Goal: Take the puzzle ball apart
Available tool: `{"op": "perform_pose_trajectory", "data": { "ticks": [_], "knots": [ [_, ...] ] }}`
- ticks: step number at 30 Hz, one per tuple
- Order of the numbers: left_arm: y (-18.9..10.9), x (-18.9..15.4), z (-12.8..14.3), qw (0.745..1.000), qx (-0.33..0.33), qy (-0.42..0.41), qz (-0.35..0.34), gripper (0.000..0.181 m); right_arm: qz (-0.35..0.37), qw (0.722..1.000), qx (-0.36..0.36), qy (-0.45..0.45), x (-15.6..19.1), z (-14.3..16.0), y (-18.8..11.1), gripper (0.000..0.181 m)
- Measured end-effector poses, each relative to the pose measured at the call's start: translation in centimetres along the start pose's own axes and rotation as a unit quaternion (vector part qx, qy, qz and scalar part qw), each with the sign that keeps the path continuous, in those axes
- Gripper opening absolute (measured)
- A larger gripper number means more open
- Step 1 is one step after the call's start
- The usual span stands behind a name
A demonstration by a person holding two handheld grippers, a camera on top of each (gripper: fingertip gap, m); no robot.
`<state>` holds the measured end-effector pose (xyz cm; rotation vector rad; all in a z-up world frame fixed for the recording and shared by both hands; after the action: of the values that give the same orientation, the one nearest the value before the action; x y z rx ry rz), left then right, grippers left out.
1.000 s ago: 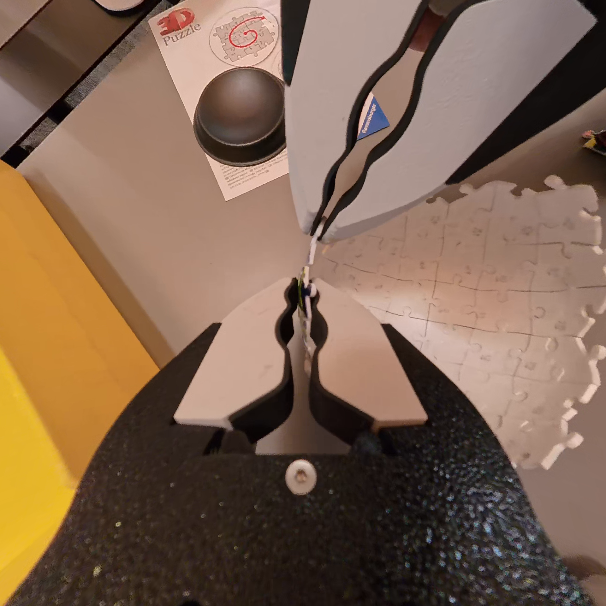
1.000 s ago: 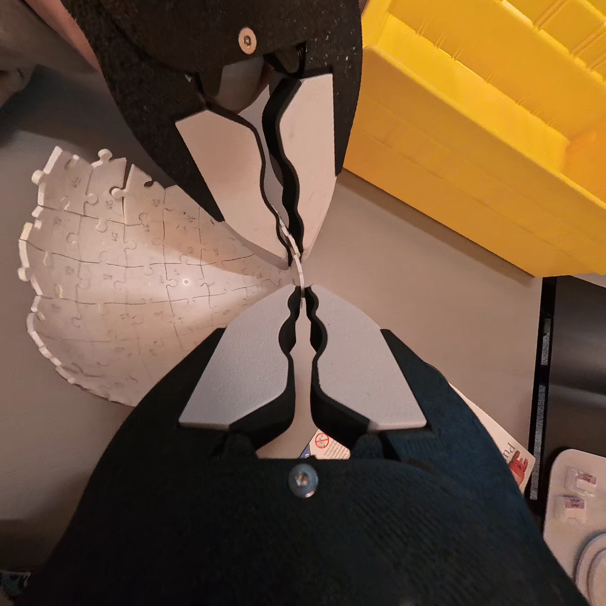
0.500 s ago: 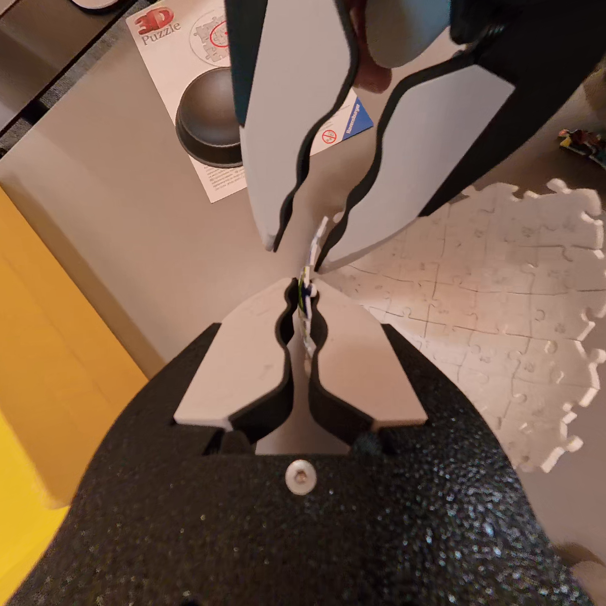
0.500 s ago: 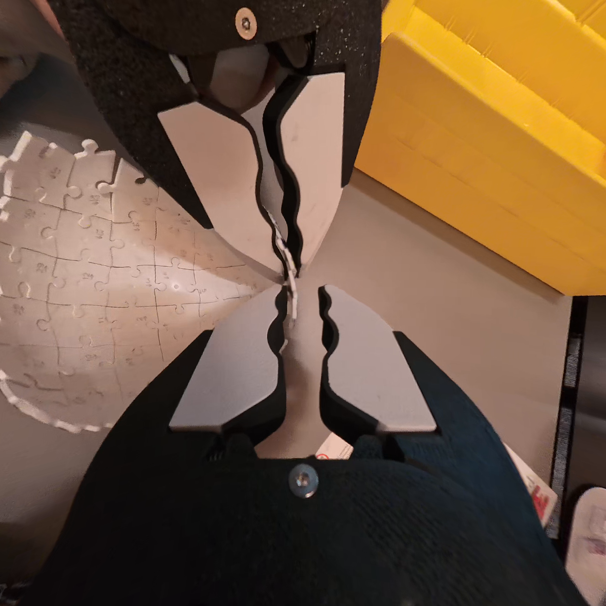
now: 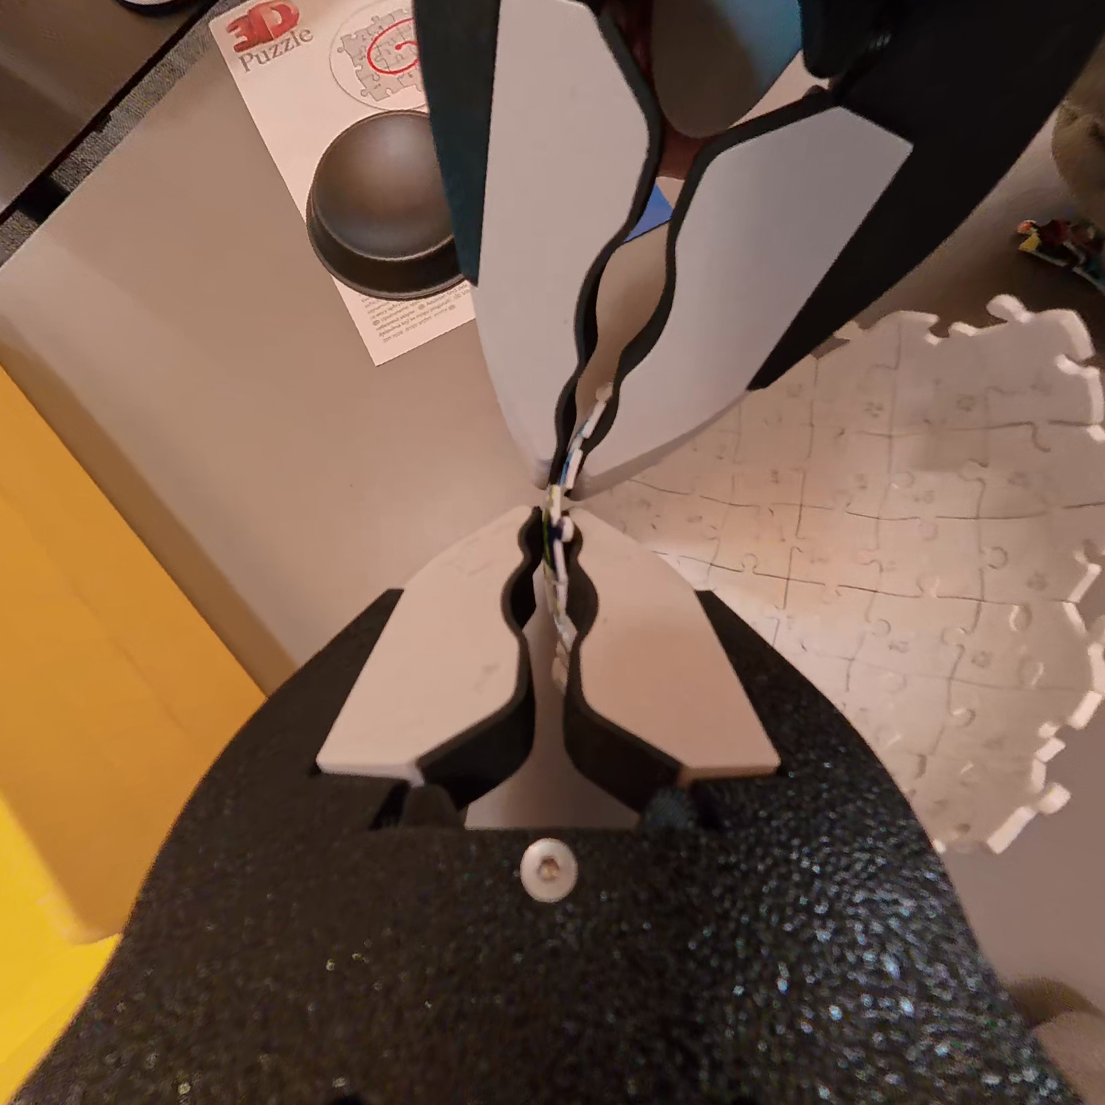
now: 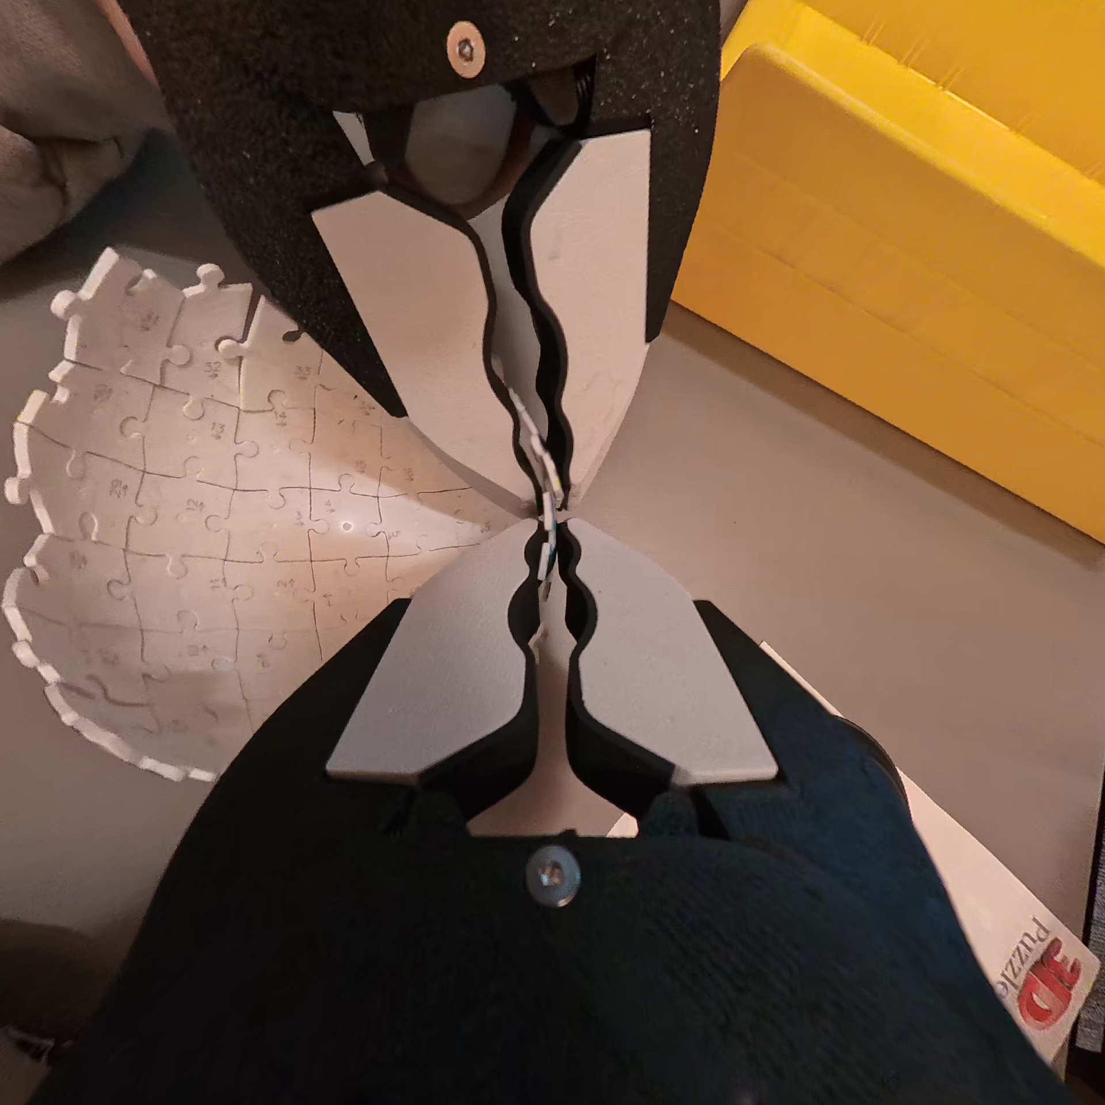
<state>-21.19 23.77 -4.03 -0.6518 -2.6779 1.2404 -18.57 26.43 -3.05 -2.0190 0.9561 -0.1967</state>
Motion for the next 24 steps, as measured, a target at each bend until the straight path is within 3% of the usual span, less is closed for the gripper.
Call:
{"op": "perform_pose_trajectory", "data": {
  "ticks": [24],
  "knots": [
    [-0.3, 0.21, 0.17, 1.0, 0.005, 0.021, -0.012, 0.002, -0.008, 0.999, -0.012, 0.03, -0.14, 0.1, 0.01, 0.003]
  ]
}}
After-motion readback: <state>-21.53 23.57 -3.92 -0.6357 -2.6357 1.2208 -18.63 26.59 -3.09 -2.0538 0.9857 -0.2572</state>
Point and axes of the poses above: each gripper's, where its closed fingertips meet, y out along the fingers, z out of its underside, x = y × z across the jaws, the point moved 3 cm from there along -y, back along the fingers, and after that the axes turned 9 degrees about -y, right-handed, at the moved point
